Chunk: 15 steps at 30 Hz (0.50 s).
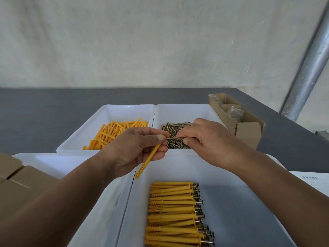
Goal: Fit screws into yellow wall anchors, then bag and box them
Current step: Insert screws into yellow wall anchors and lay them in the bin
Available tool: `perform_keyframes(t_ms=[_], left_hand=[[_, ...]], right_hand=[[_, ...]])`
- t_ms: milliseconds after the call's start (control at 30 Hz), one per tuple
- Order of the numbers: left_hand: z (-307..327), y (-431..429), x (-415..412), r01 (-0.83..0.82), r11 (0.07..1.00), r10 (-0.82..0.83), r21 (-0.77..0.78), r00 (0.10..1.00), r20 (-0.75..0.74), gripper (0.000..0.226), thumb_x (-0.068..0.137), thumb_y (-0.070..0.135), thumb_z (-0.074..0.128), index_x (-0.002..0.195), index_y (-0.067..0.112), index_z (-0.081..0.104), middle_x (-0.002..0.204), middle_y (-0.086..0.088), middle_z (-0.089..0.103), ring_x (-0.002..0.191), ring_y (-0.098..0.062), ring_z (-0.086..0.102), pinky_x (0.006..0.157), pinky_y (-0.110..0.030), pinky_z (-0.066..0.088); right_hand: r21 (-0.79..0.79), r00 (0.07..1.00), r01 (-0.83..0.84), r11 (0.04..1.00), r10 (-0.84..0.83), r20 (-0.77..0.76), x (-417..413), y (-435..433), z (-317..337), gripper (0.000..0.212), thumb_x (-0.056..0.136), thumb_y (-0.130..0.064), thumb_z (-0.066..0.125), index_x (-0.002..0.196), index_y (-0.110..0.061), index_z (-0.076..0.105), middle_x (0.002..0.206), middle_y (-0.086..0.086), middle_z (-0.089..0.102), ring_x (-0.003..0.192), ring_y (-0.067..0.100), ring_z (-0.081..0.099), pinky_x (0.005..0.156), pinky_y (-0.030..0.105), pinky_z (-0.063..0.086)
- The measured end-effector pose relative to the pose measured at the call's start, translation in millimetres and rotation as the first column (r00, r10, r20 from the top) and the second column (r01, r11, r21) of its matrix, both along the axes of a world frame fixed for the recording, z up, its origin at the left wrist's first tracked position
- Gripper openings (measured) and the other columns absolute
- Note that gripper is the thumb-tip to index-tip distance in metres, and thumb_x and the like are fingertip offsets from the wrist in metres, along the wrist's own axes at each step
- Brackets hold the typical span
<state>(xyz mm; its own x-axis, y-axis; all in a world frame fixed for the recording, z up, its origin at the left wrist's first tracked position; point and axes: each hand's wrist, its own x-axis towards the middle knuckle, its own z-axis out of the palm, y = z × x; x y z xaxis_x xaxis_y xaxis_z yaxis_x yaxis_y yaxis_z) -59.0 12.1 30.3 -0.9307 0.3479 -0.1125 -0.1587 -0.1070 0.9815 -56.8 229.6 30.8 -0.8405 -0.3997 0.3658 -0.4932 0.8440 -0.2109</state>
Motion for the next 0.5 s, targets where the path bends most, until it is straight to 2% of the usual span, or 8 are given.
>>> perform_keyframes(t_ms=[167, 300, 500], left_hand=[[0.2, -0.4, 0.6, 0.021, 0.999, -0.021, -0.043, 1.0, 0.008, 0.021, 0.075, 0.013, 0.067, 0.092, 0.006, 0.078, 0.084, -0.013, 0.071, 0.069, -0.016, 0.069, 0.057, -0.023, 0.056], [0.8, -1.3, 1.3, 0.035, 0.996, -0.034, -0.082, 0.999, 0.017, 0.021, 0.075, 0.015, 0.069, 0.092, 0.007, 0.078, 0.083, -0.012, 0.071, 0.067, -0.015, 0.069, 0.054, -0.021, 0.055], [-0.8, -0.5, 1.9, 0.036, 0.991, -0.033, -0.129, 0.999, 0.024, 0.014, 0.08, 0.012, 0.068, 0.09, 0.009, 0.078, 0.084, -0.012, 0.071, 0.067, -0.014, 0.068, 0.053, -0.021, 0.054]], right_hand=[[0.056, 0.999, 0.003, 0.998, -0.001, -0.045, 2.2, -0.7, 2.2, 0.028, 0.101, -0.031, 0.047, 0.121, -0.043, 0.063, 0.083, -0.014, 0.036, 0.084, 0.009, 0.041, 0.059, 0.021, 0.027], [0.096, 0.998, 0.008, 0.995, -0.002, -0.064, 4.7, -1.1, 4.4, 0.028, 0.101, -0.032, 0.047, 0.121, -0.043, 0.062, 0.089, -0.011, 0.041, 0.09, 0.009, 0.04, 0.066, 0.026, 0.031], [0.11, 0.997, 0.015, 0.994, -0.006, -0.076, 7.6, -0.5, 8.2, 0.03, 0.102, -0.032, 0.045, 0.123, -0.044, 0.061, 0.094, -0.01, 0.044, 0.093, 0.008, 0.039, 0.068, 0.025, 0.032]])
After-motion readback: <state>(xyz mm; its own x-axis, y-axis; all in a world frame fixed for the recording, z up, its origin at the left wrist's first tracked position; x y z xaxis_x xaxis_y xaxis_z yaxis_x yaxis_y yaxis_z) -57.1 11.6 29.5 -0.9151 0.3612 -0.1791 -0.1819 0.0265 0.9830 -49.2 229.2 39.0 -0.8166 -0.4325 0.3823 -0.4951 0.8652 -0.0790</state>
